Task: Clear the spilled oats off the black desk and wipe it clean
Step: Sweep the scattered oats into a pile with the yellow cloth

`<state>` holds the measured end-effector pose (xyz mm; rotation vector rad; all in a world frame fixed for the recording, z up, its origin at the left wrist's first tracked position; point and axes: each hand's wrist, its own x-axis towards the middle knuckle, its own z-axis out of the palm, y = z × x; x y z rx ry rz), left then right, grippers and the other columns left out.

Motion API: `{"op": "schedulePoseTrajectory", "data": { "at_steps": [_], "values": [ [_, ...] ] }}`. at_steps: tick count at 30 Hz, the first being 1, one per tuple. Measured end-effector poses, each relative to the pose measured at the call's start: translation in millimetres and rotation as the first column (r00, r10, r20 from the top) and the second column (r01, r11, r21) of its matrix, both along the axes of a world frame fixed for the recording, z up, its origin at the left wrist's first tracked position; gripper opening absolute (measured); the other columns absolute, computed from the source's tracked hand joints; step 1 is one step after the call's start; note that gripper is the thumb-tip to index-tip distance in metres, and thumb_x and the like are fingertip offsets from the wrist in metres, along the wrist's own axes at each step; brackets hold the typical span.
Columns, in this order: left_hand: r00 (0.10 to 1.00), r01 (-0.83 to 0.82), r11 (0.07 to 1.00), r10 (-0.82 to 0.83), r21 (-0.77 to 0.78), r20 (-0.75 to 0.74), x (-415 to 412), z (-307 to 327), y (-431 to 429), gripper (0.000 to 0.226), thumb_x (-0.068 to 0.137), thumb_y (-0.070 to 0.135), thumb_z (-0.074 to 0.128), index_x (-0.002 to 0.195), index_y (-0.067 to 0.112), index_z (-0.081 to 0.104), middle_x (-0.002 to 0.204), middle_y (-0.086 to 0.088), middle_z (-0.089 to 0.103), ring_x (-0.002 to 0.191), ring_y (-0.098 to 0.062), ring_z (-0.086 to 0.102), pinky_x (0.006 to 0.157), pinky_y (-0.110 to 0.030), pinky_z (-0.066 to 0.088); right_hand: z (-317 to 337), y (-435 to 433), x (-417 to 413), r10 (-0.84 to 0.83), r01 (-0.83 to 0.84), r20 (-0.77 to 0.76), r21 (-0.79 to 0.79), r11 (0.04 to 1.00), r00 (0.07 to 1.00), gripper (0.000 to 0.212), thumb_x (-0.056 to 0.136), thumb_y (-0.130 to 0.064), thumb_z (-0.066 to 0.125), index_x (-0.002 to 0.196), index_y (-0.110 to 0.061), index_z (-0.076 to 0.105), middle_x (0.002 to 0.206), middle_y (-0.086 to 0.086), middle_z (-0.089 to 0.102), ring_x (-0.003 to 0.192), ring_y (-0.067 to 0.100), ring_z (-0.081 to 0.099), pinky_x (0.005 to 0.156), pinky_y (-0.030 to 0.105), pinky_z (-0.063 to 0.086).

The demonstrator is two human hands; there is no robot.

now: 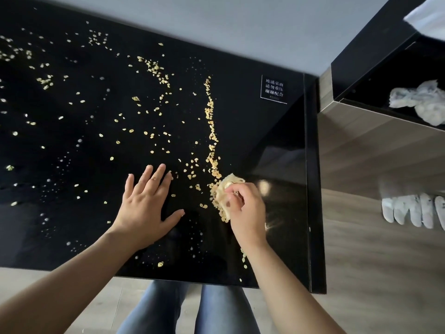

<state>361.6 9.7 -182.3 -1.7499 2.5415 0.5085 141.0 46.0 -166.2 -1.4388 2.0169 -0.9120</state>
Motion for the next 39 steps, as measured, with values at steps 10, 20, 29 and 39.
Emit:
{"op": "schedulePoseTrajectory", "data": {
  "at_steps": [10, 20, 29, 39],
  "values": [
    [1.000, 0.023, 0.999, -0.023, 0.024, 0.007, -2, 1, -1, 0.096, 0.077, 0.075, 0.024, 0.151, 0.014, 0.025, 0.161, -0.004, 0.011, 0.149, -0.026, 0.003, 0.118, -0.053, 0.001, -4, 42, -53, -0.278, 0.278, -0.155, -0.020, 0.960, 0.948, 0.018, 0.084, 0.004, 0.064, 0.095, -0.011, 0.067, 0.101, -0.001, 0.060, 0.096, 0.017, 0.061, 0.075, 0.014, 0.047],
    [0.999, 0.047, 0.999, -0.048, 0.018, 0.025, 0, 6, -4, 0.096, 0.077, 0.075, 0.020, 0.151, 0.014, 0.023, 0.161, -0.005, 0.010, 0.148, -0.027, 0.003, 0.117, -0.053, -0.003, 16, 42, -5, -0.036, 0.033, -0.077, -0.032, 0.999, 0.996, 0.020, 0.082, 0.004, 0.062, 0.088, -0.014, 0.066, 0.097, -0.006, 0.060, 0.091, 0.010, 0.057, 0.077, 0.010, 0.043],
    [0.995, 0.090, 0.995, -0.088, 0.031, -0.049, 5, 25, 25, 0.090, 0.082, 0.067, 0.024, 0.149, 0.008, 0.028, 0.160, -0.006, 0.016, 0.148, -0.023, 0.005, 0.119, -0.050, -0.003, 8, 107, -44, -0.293, 0.299, -0.236, -0.008, 0.954, 0.927, 0.019, 0.080, 0.008, 0.066, 0.090, -0.007, 0.066, 0.095, 0.001, 0.061, 0.088, 0.022, 0.061, 0.071, 0.012, 0.042],
    [0.995, 0.023, 0.998, -0.028, 0.054, 0.098, 23, 16, 82, 0.086, 0.081, 0.063, 0.032, 0.143, 0.004, 0.039, 0.157, -0.009, 0.025, 0.146, -0.027, 0.016, 0.118, -0.050, 0.008, 9, 56, 18, 0.042, -0.041, -0.060, 0.011, 0.999, 0.997, 0.019, 0.085, 0.002, 0.060, 0.089, -0.017, 0.063, 0.098, -0.011, 0.053, 0.093, 0.009, 0.052, 0.076, 0.008, 0.039]
  ]
}}
